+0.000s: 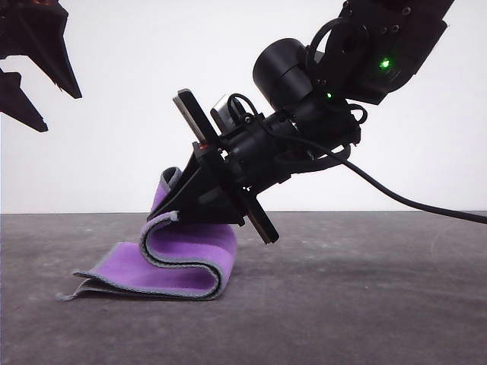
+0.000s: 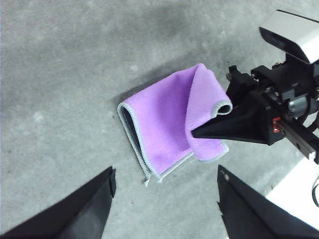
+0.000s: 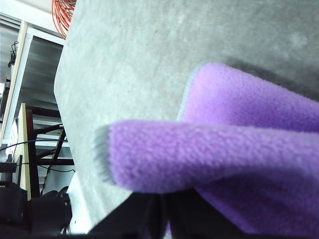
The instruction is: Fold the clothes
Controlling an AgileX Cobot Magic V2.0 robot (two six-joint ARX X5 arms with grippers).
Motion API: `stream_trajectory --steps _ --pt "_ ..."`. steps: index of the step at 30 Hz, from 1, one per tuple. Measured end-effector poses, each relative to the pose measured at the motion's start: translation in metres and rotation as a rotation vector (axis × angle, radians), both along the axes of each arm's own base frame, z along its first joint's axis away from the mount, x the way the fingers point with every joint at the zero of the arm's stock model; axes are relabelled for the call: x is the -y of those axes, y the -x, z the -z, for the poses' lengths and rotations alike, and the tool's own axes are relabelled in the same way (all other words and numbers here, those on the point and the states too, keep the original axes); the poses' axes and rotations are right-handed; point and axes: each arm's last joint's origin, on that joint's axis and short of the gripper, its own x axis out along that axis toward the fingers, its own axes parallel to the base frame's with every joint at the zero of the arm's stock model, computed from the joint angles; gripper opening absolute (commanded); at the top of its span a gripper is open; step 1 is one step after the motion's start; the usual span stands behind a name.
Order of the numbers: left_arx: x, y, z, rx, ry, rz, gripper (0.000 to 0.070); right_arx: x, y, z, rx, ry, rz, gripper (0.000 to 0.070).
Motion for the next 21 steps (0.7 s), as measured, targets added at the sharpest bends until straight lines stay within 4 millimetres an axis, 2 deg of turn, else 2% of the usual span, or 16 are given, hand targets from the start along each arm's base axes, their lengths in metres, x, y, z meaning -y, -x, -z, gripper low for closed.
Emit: stream_trajectory --steps 13,15,16,19,20,21 --pt "0.0 0.0 0.0 0.0 0.0 0.0 0.0396 -0.0057 0.0011 0.0013 0.008 -0.014 -0.009 0.0003" --pt "0.0 0.0 0.0 0.0 0.0 0.0 0.0396 -0.0058 0.0011 0.0013 0.007 -0.015 -0.01 0.0026" --pt "0.0 0.0 0.0 0.0 0.0 0.0 0.0396 -0.0059 0.0011 0.0011 0.007 -0.018 -0.012 0.0098" --pt "0.0 0.0 0.0 0.0 0.0 0.0 0.0396 -0.0068 0.001 -0.0007 0.012 -0.045 -0.035 0.0389" --pt "0.0 0.0 0.0 0.0 0.0 0.0 0.0396 -0.007 0.001 -0.0013 0.011 -0.053 -0.041 0.0426" --pt "0.0 0.0 0.0 0.0 0.0 0.0 0.0396 -0.0073 0.0011 -0.0017 0.007 -0.059 -0.045 0.0432"
